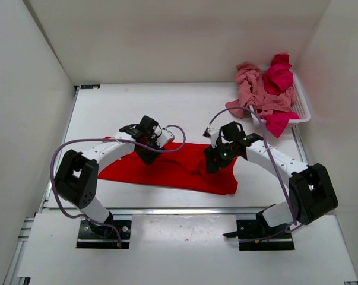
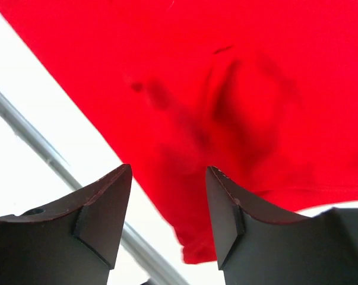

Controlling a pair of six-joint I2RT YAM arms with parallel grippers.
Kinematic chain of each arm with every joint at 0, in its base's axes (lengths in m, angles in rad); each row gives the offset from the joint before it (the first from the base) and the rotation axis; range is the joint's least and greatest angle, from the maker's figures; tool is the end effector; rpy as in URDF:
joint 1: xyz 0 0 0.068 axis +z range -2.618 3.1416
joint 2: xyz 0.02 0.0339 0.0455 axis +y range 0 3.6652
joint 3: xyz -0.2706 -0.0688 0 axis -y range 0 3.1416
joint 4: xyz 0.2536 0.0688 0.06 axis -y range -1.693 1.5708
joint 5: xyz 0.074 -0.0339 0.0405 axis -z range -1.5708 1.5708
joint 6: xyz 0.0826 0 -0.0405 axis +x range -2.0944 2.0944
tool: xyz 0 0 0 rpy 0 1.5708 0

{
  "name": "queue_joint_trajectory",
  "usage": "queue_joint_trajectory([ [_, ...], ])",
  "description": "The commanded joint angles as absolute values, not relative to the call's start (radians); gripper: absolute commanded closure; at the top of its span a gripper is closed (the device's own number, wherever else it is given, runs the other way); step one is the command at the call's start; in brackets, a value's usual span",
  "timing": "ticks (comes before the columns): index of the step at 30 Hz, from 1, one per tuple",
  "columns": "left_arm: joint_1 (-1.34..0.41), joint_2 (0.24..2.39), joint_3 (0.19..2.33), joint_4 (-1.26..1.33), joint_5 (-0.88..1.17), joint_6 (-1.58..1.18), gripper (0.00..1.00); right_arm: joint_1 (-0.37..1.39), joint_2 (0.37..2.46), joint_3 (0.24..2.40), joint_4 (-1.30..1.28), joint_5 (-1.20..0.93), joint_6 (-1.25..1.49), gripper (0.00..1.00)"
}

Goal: Fold and stack the t-shirts
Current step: Fold the other side of the tshirt into a rectangle

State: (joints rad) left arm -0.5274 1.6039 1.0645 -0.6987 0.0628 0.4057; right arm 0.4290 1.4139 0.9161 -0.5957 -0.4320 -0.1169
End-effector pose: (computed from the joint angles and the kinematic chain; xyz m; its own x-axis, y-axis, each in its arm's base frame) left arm 0.2812 -0.1698 0.1573 -0.5452 0.7734 -0.3235 0.8001 0.5952 0.0744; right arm 0.2563 0.1553 0.1800 -0.7378 -0.4539 -0.4996 -0.6431 0.6976 0.3158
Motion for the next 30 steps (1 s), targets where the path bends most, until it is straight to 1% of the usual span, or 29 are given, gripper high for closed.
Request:
queue_joint_trajectory([
  [1, -0.535, 1.558, 1.069, -0.698, 0.064, 0.413, 0.47, 0.457, 1.424, 0.867, -0.580, -0.433, -0.054, 0.48],
  [5, -0.538, 1.562, 1.075, -0.692, 0.071, 0.413, 0.47, 0.463, 1.459, 0.839, -0.551, -0.347, -0.070, 0.47],
  [11, -0.555, 1.565, 1.095, -0.693, 0.063, 0.413, 0.46, 0.501, 1.505, 0.841, -0.506, -0.347, -0.060, 0.46],
  [12, -0.560, 1.565, 1.100, -0.699, 0.069, 0.407, 0.48, 0.508, 1.514, 0.841, -0.499, -0.341, -0.049, 0.46],
  [14, -0.569, 1.562, 1.121, -0.701, 0.083, 0.400, 0.46, 0.514, 1.528, 0.835, -0.480, -0.333, -0.043, 0.52],
  [15, -0.566, 1.563, 1.130, -0.703, 0.087, 0.394, 0.47, 0.512, 1.532, 0.842, -0.479, -0.334, -0.037, 0.62],
  [16, -0.560, 1.568, 1.137, -0.709, 0.097, 0.387, 0.47, 0.508, 1.532, 0.841, -0.476, -0.327, -0.029, 0.78],
  [17, -0.561, 1.571, 1.138, -0.704, 0.101, 0.388, 0.46, 0.499, 1.535, 0.842, -0.477, -0.322, -0.032, 0.86],
  [18, -0.552, 1.574, 1.140, -0.704, 0.100, 0.387, 0.46, 0.499, 1.532, 0.841, -0.488, -0.327, -0.031, 0.98],
  [19, -0.551, 1.569, 1.138, -0.706, 0.094, 0.387, 0.47, 0.492, 1.535, 0.844, -0.485, -0.333, -0.032, 1.00],
  [22, -0.532, 1.572, 1.134, -0.695, 0.094, 0.383, 0.46, 0.473, 1.500, 0.848, -0.515, -0.336, -0.046, 1.00],
  [25, -0.511, 1.563, 1.123, -0.692, 0.080, 0.385, 0.46, 0.474, 1.448, 0.874, -0.584, -0.286, -0.119, 1.00],
  [29, -0.499, 1.557, 1.104, -0.696, 0.080, 0.391, 0.47, 0.509, 1.413, 0.942, -0.768, -0.203, -0.260, 0.99],
  [30, -0.492, 1.555, 1.097, -0.690, 0.078, 0.390, 0.45, 0.521, 1.414, 0.951, -0.826, -0.184, -0.285, 1.00],
])
